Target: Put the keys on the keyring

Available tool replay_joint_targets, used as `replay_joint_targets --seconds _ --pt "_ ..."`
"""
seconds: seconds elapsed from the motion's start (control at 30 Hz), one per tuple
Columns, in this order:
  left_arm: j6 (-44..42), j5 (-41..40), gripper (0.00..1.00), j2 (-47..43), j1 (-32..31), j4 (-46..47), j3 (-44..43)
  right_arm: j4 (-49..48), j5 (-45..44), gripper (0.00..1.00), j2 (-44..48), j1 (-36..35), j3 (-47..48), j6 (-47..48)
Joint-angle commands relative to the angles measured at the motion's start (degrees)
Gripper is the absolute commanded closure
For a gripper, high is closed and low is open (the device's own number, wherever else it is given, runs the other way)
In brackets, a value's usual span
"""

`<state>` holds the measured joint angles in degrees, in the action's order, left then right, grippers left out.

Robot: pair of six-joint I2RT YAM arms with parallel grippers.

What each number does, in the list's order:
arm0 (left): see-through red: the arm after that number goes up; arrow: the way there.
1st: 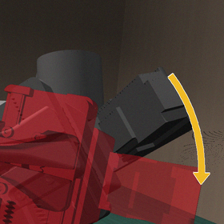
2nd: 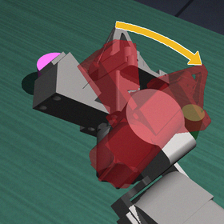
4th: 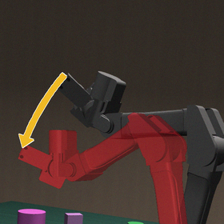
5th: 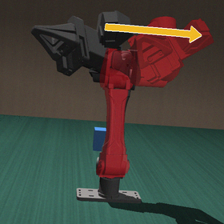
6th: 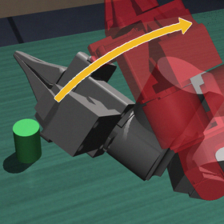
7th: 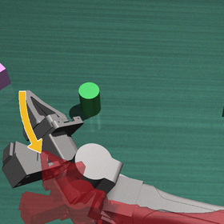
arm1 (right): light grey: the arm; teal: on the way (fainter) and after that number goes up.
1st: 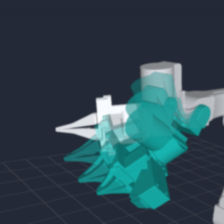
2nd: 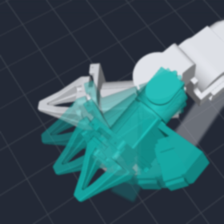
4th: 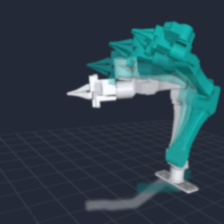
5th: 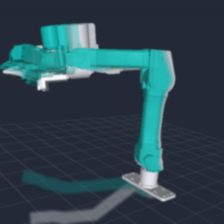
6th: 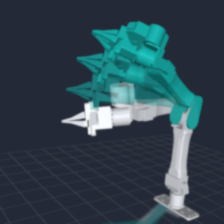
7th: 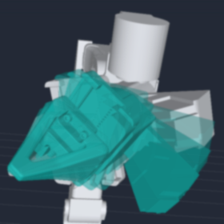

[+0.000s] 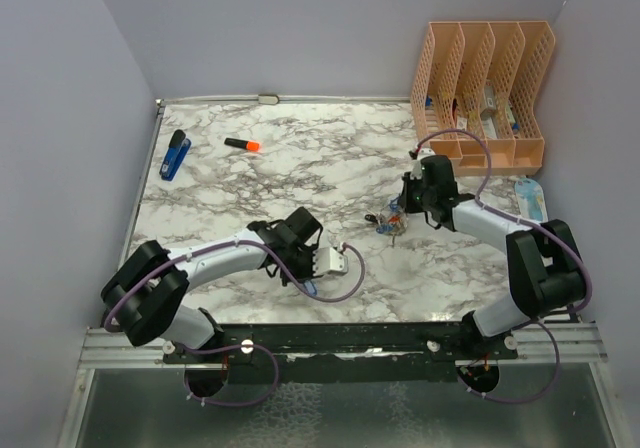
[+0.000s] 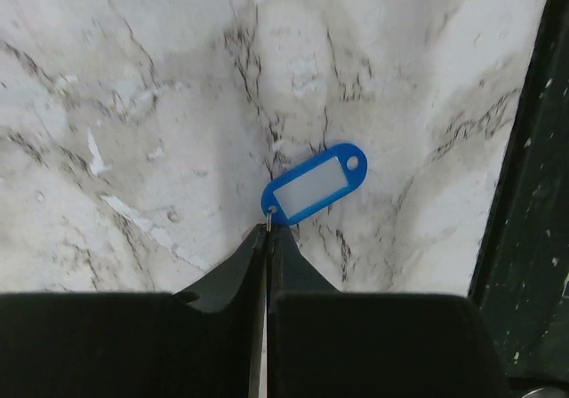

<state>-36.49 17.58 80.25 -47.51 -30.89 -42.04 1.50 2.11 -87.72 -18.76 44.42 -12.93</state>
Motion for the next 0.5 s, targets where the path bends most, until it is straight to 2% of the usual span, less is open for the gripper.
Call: replay_joint_targets --seconds 0.0,0.17,0.47 --pt "5.17 7.50 1.00 3.34 -1.59 2.88 -5.94 -0.06 6.60 0.99 -1.52 4.52 2.41 2.63" --pt "7.43 9.33 1.00 7.14 -2.06 7.85 -9.01 1.60 8.81 0.99 -4.92 5.91 3.73 4.31" --pt "8.27 10.25 0.99 11.39 -2.52 18.36 -7.82 0.28 9.62 0.99 -7.13 6.24 3.69 3.79"
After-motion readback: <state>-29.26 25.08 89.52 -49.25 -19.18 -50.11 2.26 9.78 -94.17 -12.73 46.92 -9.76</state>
